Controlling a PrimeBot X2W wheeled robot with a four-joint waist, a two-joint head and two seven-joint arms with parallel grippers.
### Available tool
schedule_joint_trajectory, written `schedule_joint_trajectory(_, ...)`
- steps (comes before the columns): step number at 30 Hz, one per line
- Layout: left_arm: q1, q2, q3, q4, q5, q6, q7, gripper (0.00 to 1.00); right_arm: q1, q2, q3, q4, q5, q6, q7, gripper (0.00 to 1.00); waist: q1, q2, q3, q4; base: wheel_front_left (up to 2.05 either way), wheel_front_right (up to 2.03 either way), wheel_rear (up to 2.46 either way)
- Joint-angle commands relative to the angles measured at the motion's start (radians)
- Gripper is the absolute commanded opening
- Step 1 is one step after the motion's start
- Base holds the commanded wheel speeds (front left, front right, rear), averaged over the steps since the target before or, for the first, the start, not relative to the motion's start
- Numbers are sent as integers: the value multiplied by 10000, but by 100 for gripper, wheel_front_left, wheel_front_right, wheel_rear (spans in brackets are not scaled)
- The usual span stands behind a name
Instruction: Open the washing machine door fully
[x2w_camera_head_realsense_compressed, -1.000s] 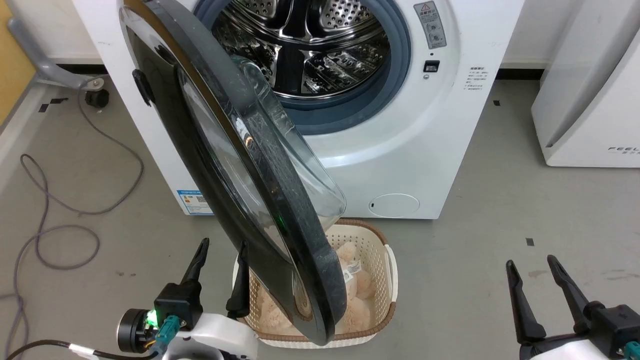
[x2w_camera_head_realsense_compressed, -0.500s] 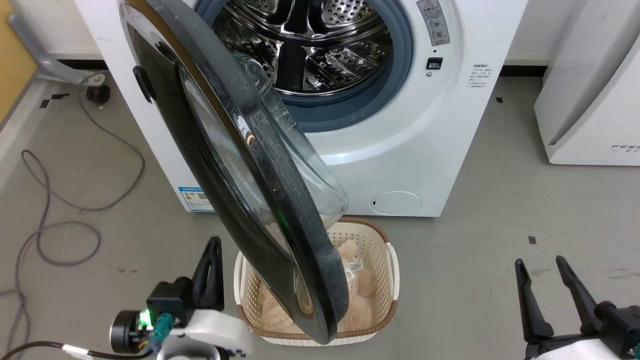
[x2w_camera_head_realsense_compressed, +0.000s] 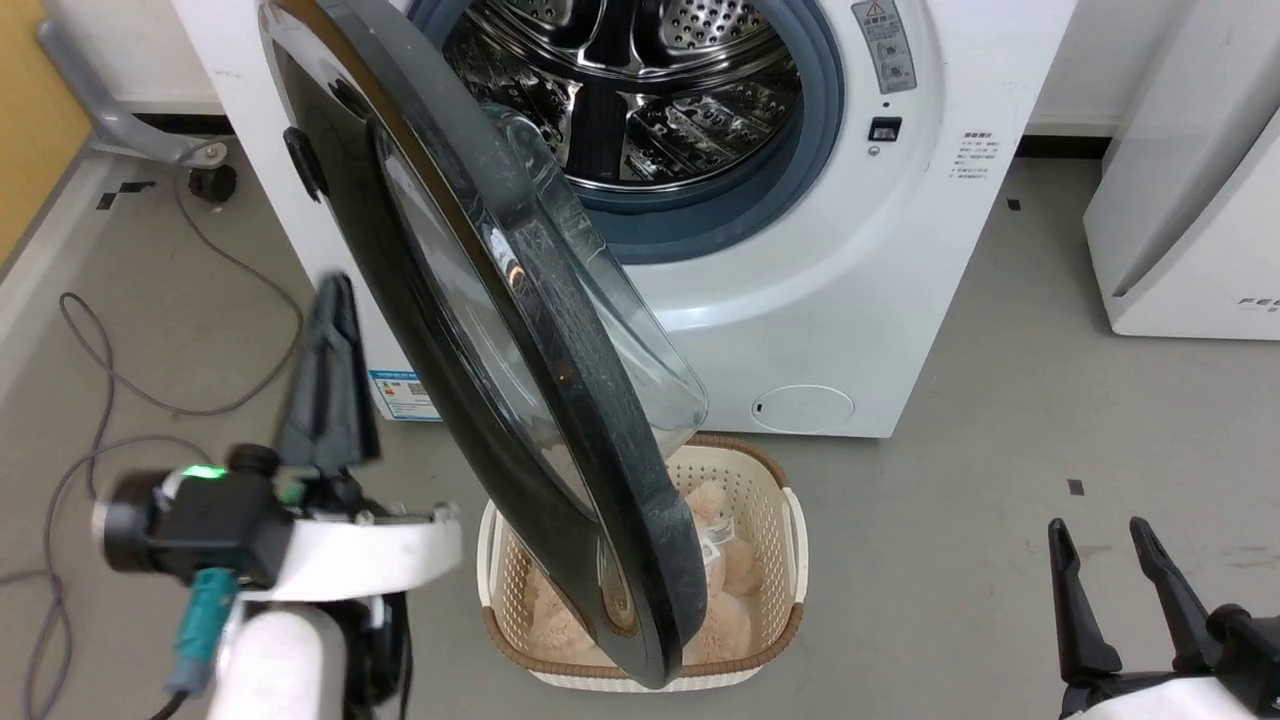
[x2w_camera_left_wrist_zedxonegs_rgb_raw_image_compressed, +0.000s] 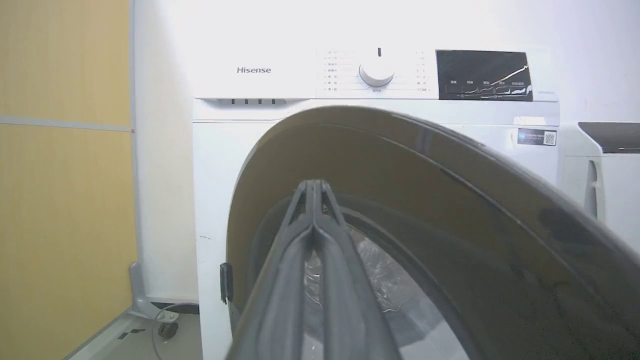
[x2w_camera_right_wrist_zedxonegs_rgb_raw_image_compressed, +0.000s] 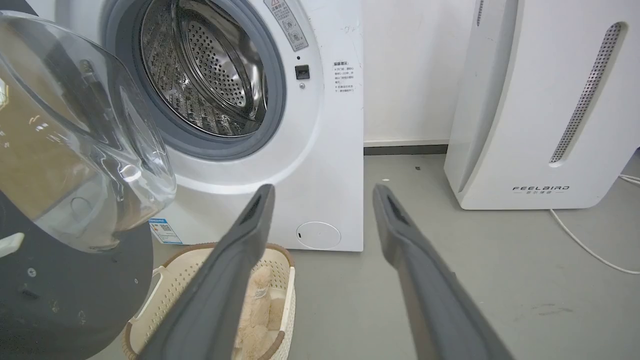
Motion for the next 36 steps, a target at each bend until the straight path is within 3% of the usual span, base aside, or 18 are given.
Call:
schedule_joint_trajectory(1,-212,88,39,-463,144,26,-42,0,-17,47,-59,40,94,6,36,100,0,0,-15,6,0,0,0)
schedule_joint_trajectory(10,-877,181,-156,-2862,575,-90,-42,0,-45,47,-148,74,129,6,93,100,0,0,-36,44,0,0,0)
schedule_joint_trajectory(19,-1458,102,-1704,-4882,580,-658,-42,0,-38,47,-139,139,184,6,138,100,0,0,-60,62,0,0,0)
schedule_joint_trajectory(36,-216,145,-5987,-3506,-675,-1647,520,0,110,47,-136,340,241,6,230,100,0,0,-274,158,0,0,0)
